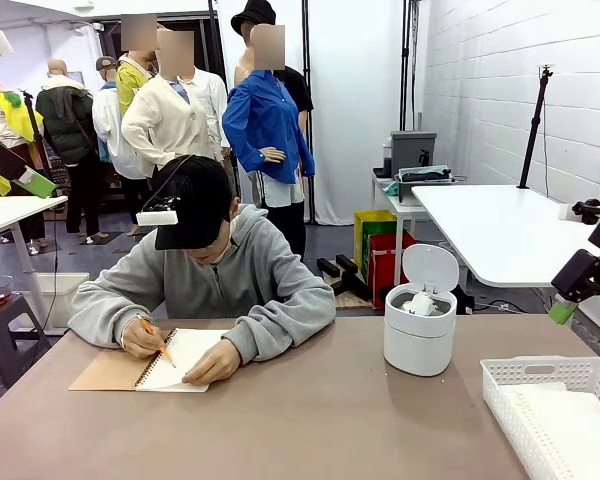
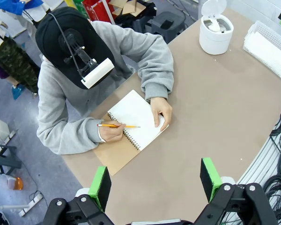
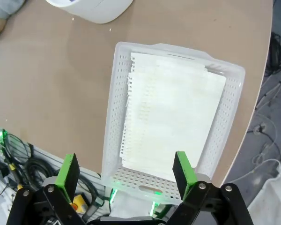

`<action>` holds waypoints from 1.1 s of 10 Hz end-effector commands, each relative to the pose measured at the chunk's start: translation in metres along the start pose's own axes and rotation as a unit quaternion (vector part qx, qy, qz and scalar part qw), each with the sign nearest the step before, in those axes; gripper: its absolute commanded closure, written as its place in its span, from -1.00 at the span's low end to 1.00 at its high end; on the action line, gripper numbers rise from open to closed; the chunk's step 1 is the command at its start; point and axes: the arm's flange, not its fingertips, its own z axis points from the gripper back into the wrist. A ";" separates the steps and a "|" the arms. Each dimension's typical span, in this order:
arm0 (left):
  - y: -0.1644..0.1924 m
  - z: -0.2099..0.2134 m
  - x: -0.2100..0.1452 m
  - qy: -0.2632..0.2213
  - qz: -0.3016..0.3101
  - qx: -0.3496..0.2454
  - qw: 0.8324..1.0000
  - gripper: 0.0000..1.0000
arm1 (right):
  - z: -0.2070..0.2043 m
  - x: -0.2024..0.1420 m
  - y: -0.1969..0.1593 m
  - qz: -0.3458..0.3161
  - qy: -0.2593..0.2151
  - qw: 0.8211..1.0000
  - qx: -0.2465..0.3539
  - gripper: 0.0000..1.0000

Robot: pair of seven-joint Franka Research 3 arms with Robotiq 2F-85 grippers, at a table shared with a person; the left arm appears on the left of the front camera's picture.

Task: Sort the paper based on its condition.
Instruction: If a person hands you a paper, place it in the Organizing basket , and if it's crumpled, put it in the Trash can.

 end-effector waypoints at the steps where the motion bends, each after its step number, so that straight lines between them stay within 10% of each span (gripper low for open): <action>1: 0.001 0.000 -0.001 -0.001 0.001 0.000 1.000 -1.00 | -0.010 0.002 -0.009 -0.012 0.006 1.000 -0.010 -1.00; 4: 0.001 0.000 -0.001 -0.001 0.001 0.000 1.000 -1.00 | -0.004 0.001 -0.005 -0.006 0.005 1.000 0.000 -1.00; 11: 0.001 0.000 -0.001 -0.001 0.001 0.000 1.000 -1.00 | 0.037 0.045 0.127 0.213 -0.074 0.958 0.180 -1.00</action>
